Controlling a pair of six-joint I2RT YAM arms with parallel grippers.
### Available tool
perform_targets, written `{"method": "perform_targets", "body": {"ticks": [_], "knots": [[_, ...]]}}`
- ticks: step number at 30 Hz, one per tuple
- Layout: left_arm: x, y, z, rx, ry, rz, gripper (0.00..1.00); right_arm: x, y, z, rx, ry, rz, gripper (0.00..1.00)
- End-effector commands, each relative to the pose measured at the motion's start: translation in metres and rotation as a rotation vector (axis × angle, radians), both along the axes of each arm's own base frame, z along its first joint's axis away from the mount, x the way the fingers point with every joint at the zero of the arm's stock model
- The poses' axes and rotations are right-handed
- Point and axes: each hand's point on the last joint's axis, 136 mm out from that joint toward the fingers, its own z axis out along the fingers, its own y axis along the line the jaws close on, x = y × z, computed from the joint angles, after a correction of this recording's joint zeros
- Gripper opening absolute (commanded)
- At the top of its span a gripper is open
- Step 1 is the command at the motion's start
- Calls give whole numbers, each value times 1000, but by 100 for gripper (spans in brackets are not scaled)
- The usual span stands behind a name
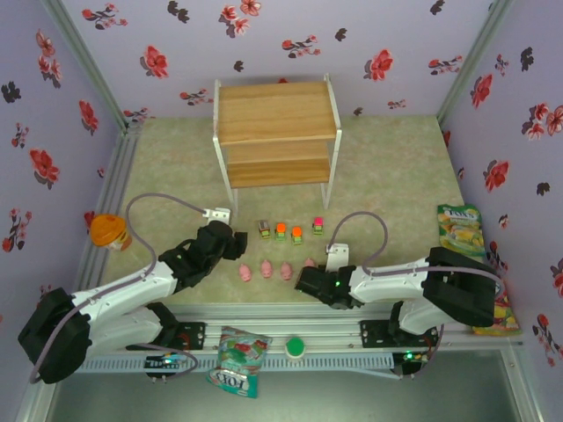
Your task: Place and organize the plastic toys onto the shelf
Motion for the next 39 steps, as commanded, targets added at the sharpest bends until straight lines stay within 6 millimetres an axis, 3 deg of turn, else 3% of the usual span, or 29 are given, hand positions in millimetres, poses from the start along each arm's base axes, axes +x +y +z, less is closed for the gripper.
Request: {"method": "perform_targets", "body": {"ticks": [1,11,19,31,39], "knots": [[5,-9,13,-20,-29,-20,75,9,-5,3,-5,-52,-23,39],[5,-9,14,-21,-32,-21,75,8,-10,6,-14,-51,-26,24],[5,-10,15,-18,-33,-27,75,11,-9,27,-19,-75,-13,20],[3,-16,16,-32,-29,-57,75,26,11,85,-19,-139,65,20],[0,-29,15,-43,-19,-116,76,48,23,125,-18,-172,117,20]]}}
